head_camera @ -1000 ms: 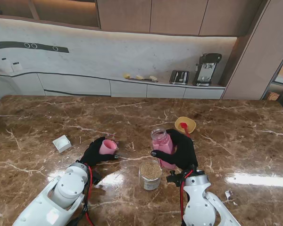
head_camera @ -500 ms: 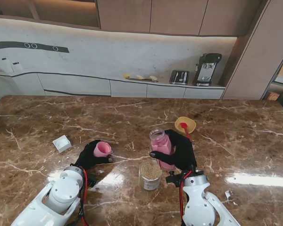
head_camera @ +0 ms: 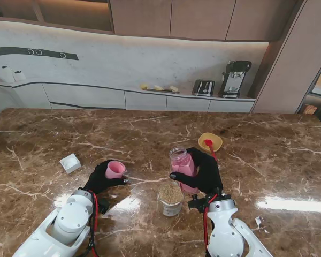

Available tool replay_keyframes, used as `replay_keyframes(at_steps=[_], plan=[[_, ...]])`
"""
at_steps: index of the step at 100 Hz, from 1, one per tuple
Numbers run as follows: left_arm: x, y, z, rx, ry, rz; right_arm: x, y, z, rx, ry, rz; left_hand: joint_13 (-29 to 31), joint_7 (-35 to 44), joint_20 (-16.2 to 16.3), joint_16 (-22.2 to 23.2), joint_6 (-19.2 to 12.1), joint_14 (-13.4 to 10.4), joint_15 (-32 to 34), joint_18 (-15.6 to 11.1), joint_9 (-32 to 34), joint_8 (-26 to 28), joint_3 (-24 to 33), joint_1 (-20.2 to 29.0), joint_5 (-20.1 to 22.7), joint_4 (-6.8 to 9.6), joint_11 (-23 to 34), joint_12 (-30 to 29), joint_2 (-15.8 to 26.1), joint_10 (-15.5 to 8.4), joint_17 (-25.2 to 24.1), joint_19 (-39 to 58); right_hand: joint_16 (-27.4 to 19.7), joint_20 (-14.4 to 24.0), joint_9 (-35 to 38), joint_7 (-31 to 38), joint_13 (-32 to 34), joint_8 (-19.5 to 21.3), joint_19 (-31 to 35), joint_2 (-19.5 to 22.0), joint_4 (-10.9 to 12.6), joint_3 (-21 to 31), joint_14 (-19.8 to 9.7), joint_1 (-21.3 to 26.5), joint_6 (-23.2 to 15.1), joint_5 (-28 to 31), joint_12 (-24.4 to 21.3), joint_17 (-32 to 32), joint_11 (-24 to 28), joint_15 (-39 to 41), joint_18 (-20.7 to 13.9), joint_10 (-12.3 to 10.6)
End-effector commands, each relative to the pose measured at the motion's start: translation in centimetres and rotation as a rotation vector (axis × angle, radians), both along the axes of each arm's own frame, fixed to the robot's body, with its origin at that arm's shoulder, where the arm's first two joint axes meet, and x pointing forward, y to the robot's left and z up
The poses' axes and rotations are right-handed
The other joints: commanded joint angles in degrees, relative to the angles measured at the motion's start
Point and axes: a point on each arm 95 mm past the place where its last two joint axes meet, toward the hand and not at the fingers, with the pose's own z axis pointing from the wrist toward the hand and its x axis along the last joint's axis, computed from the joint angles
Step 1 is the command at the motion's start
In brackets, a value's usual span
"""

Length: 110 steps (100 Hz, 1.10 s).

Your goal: Measure grain into the airtight container

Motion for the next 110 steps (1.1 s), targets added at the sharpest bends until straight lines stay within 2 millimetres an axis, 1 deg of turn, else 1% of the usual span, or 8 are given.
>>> replay_keyframes(at_steps=[1, 14, 35, 38, 46, 66, 85, 110], plan=[[-2.1, 0.9, -2.9, 0.019, 0.088, 0.021, -0.2, 0.2, -0.4, -0.002, 0.016, 0.011, -1.29, 2.48, 0.53, -1.16, -4.22, 7.12, 0.77, 13.77, -0.31, -4.68, -0.61, 2.77, 12.98, 2.25, 0.36, -0.25, 14.63, -0.98, 2.73, 3.76, 1.83, 0.67, 3.44, 7.91, 1.99, 1.83, 1.23, 12.37, 2.01, 17.30, -4.95, 14.37, -22.18, 6.23, 0.99, 0.15, 3.71, 1.77, -1.78, -8.34], [-2.9, 1.6, -3.6, 0.043, 0.109, 0.020, -0.2, 0.3, -0.5, -0.001, 0.016, 0.017, -1.29, -4.42, -0.07, -2.11, -4.20, 6.87, 0.34, 12.82, -0.64, -9.92, -2.29, 2.80, 11.28, 2.45, -0.36, -0.76, 15.29, -0.90, 2.89, 3.65, 1.84, 0.67, 3.35, 7.91, 2.01, 1.81, 1.23, 12.37, 2.00, 17.29, -4.88, 14.35, -22.22, 6.24, 0.95, 0.15, 3.65, 1.78, -1.78, -8.38], [-3.9, 2.8, -4.2, 0.117, 0.136, -0.011, -0.2, 0.4, -0.6, -0.003, 0.017, 0.024, -1.37, -11.92, -0.09, -2.82, -3.88, 6.76, 0.31, 12.51, -0.75, -9.18, -0.92, 2.74, 8.23, 2.73, -0.79, -1.03, 14.63, -0.71, 2.95, 3.66, 1.84, 0.68, 3.43, 7.90, 1.95, 1.80, 1.21, 12.41, 2.02, 17.29, -4.95, 14.38, -22.27, 6.19, 0.98, 0.13, 3.70, 1.75, -1.77, -8.38], [-4.0, 3.0, -4.2, 0.131, 0.138, -0.017, -0.2, 0.4, -0.6, -0.004, 0.018, 0.024, -1.39, -15.08, -0.10, -3.43, -3.89, 6.87, 0.44, 12.94, -0.73, -7.45, 6.71, -1.64, 7.47, 1.06, -0.88, -1.07, 13.54, -0.59, 2.88, 3.64, 1.85, 0.68, 3.43, 7.90, 1.97, 1.81, 1.21, 12.40, 2.01, 17.27, -4.93, 14.36, -22.31, 6.20, 0.98, 0.13, 3.70, 1.76, -1.77, -8.43], [-4.3, 3.3, -4.3, 0.157, 0.147, -0.026, -0.2, 0.5, -0.6, -0.005, 0.017, 0.026, -1.36, -16.02, -0.11, -3.52, -3.46, 6.90, 0.19, 13.41, -1.35, -8.57, 14.24, -5.91, 5.49, 0.99, -3.72, -1.64, 12.89, -0.88, 2.80, 3.63, 1.85, 0.68, 3.42, 7.90, 1.97, 1.80, 1.21, 12.39, 2.00, 17.26, -4.99, 14.33, -22.23, 6.20, 0.98, 0.13, 3.70, 1.76, -1.77, -8.39], [-4.9, 4.1, -4.6, 0.203, 0.168, -0.037, -0.3, 0.5, -0.6, -0.006, 0.016, 0.027, -1.38, -16.92, -0.12, -3.84, -3.75, 7.02, -0.05, 13.68, -1.57, -8.99, 15.96, -7.09, 3.78, 1.29, -4.02, -1.51, 12.94, -0.80, 2.75, 3.62, 1.87, 0.69, 3.39, 7.91, 2.04, 1.80, 1.20, 12.38, 2.01, 17.32, -4.99, 14.30, -22.23, 6.20, 0.97, 0.13, 3.69, 1.80, -1.77, -8.40], [-5.3, 4.5, -4.5, 0.236, 0.172, -0.051, -0.3, 0.5, -0.5, -0.005, 0.013, 0.026, -1.38, -17.41, -0.13, -3.23, -3.19, 7.49, 0.27, 14.11, -1.50, -9.56, 20.30, -8.98, 2.91, 0.67, -3.74, -1.42, 9.62, -0.58, 2.69, 3.61, 1.88, 0.69, 3.43, 7.87, 2.01, 1.76, 1.20, 12.39, 1.99, 17.30, -4.90, 14.22, -22.30, 6.17, 0.98, 0.13, 3.71, 1.80, -1.77, -8.45], [-5.7, 4.9, -4.2, 0.279, 0.158, -0.084, -0.3, 0.5, -0.5, 0.000, 0.010, 0.025, -1.34, -23.54, 2.36, -0.22, -1.89, 7.81, 1.40, 15.09, -1.30, -12.94, 26.74, -16.60, -5.13, -0.36, -3.85, -1.45, -2.19, -1.75, 2.61, 4.40, 1.88, 0.70, 3.42, 7.86, 1.99, 1.72, 1.20, 12.45, 1.98, 17.32, -4.91, 14.17, -22.19, 6.15, 0.96, 0.13, 3.72, 1.79, -1.77, -8.36]])
